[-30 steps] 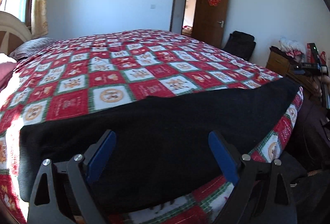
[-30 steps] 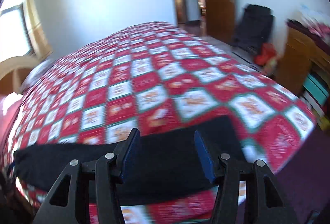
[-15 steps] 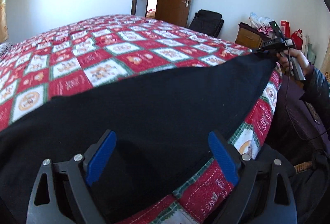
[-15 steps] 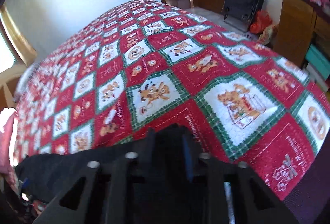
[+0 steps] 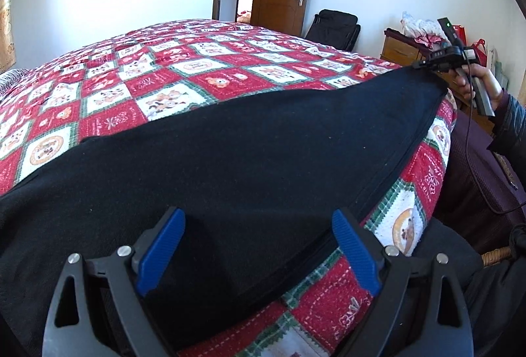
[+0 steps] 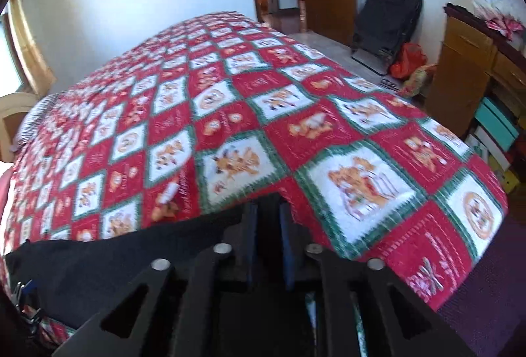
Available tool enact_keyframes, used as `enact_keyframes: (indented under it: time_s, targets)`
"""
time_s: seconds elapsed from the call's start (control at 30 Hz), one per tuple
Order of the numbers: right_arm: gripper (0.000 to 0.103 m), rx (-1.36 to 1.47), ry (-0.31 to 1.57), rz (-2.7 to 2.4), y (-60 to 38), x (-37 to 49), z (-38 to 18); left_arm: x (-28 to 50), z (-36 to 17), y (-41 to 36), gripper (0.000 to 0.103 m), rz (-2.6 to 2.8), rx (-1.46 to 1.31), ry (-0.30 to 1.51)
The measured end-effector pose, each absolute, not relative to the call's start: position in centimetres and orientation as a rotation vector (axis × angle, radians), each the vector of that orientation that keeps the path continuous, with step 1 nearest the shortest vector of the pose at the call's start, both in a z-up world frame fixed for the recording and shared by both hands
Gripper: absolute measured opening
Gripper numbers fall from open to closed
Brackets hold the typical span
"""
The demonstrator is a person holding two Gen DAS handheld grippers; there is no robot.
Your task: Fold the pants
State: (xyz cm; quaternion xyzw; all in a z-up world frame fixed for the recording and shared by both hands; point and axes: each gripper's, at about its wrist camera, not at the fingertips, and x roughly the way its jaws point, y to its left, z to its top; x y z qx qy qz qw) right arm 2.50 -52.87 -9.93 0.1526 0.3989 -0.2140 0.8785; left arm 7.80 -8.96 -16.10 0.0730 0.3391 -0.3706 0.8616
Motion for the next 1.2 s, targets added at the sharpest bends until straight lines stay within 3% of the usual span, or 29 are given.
enact_keyframes:
  time_s: [0.07, 0.3, 0.47, 0.53, 0.57, 0.63, 0.67, 0.73, 0.77, 0.93, 1.2]
  targets:
    - [0.049, 0.349, 0.791, -0.457, -52.9, 0.4, -9.0, 7.5, -15.9, -8.9, 0.094, -0.775, 0.161, 0.689]
    - [0.049, 0.449, 0.731, -0.445, -51.2, -6.4, -7.0, 6.3, -15.8, -9.2, 0.087, -0.771, 0.198, 0.638]
    - [0.049, 0.528, 0.763, -0.443, -50.9, -7.7, -9.1, 6.6, -16.4, -9.5, 0.063, -0.768, 0.226, 0.666]
    - [0.049, 0.547, 0.777, -0.439, -51.0, -7.4, -10.0, 6.5, -16.5, -9.5, 0.061, -0.762, 0.223, 0.666]
    - [0.048, 0.558, 0.775, -0.437, -51.1, -7.2, -10.3, 6.5, -16.6, -9.5, 0.057, -0.759, 0.226, 0.664]
    - [0.032, 0.551, 0.749, -0.442, -51.0, -7.1, -10.4, 6.4, -16.7, -9.7, 0.047, -0.737, 0.25, 0.657]
    - [0.023, 0.531, 0.744, -0.464, -50.9, -7.0, -10.3, 6.4, -16.7, -9.6, 0.037, -0.732, 0.251, 0.656]
    - [0.017, 0.513, 0.721, -0.466, -50.6, -7.0, -10.1, 6.6, -16.6, -9.3, 0.016, -0.738, 0.231, 0.663]
    - [0.012, 0.5, 0.715, -0.458, -50.4, -7.0, -9.9, 6.8, -16.6, -9.3, 0.016, -0.736, 0.23, 0.668]
    - [0.01, 0.473, 0.707, -0.451, -49.9, -6.9, -9.5, 6.7, -16.6, -9.1, 0.006, -0.74, 0.232, 0.67]
    - [0.008, 0.482, 0.654, -0.425, -49.7, -8.0, -7.9, 6.5, -16.5, -8.9, 0.005, -0.757, 0.231, 0.667]
